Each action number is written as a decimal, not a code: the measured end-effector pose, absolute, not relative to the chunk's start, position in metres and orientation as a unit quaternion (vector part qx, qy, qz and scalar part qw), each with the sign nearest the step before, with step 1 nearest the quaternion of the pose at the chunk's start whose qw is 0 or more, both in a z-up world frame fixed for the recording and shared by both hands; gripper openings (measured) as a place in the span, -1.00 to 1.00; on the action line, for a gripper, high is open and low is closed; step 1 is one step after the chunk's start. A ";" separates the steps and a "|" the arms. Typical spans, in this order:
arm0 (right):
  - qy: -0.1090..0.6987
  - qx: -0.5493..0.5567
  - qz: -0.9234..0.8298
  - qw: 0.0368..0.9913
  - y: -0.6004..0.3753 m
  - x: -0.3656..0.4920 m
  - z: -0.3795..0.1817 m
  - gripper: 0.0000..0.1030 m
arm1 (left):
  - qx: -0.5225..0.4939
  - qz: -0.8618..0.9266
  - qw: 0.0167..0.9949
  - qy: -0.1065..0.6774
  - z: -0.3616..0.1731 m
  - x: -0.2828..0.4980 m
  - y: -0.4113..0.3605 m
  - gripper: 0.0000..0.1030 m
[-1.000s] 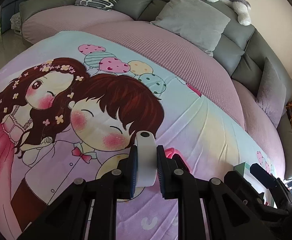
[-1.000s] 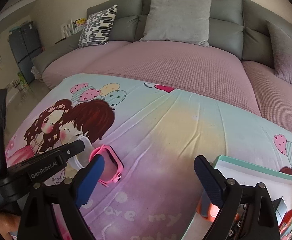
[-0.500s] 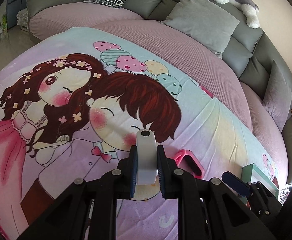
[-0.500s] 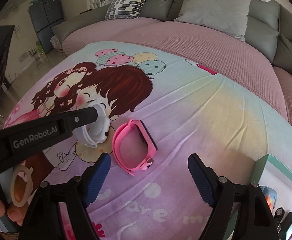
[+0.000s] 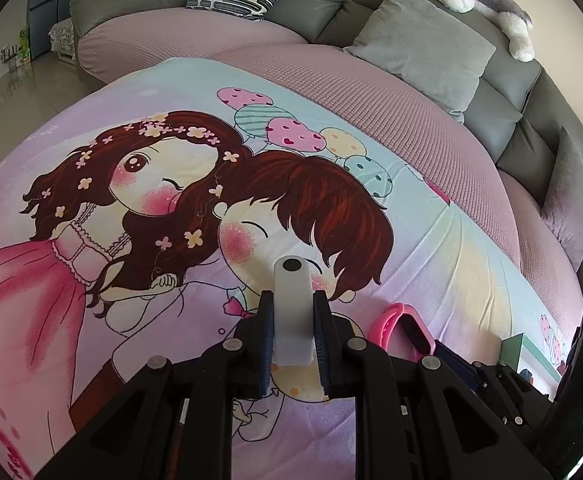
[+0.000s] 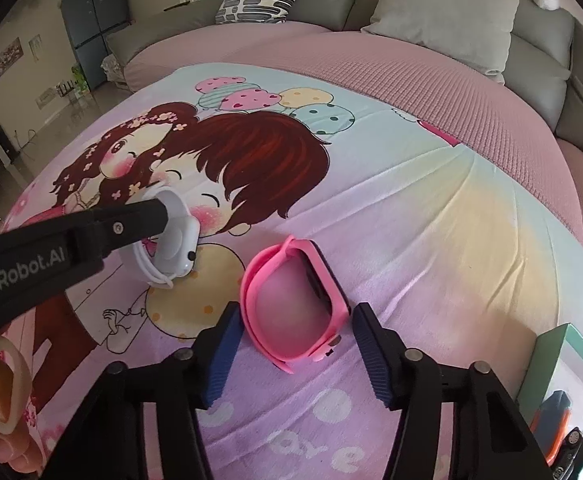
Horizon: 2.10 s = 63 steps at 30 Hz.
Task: Organize rigid objects
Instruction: 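Grasp the pink watch with the right tool while the left tool holds the white watch, then carry both watches over the tray and open both tools to drop them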
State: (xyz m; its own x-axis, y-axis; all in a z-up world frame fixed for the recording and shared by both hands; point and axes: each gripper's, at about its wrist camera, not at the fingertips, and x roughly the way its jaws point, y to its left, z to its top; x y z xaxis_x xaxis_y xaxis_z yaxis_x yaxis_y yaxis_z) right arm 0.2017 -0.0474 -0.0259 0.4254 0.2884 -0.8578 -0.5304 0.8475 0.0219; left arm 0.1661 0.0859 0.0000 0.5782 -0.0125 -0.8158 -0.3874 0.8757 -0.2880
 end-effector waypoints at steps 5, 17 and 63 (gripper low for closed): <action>0.474 -0.114 0.241 0.839 -0.051 0.199 -0.023 0.07 | -0.218 0.112 0.860 0.447 0.002 0.165 0.085 -0.63; 0.446 0.006 0.160 0.880 -0.131 0.149 0.024 0.06 | -0.172 0.072 0.882 0.432 0.035 0.141 0.044 -0.63; 0.422 0.161 -0.124 0.884 -0.382 0.029 0.034 0.14 | 0.015 -0.169 0.891 0.421 0.070 0.082 -0.201 0.10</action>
State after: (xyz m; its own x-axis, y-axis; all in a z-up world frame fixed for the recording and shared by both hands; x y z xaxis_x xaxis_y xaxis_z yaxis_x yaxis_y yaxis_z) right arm 0.0291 -0.3824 0.0341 0.6137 -0.0831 -0.7851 0.3544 0.9176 0.1799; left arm 0.0820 -0.2010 0.0696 0.5888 -0.2890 -0.7548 0.3136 0.9424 -0.1162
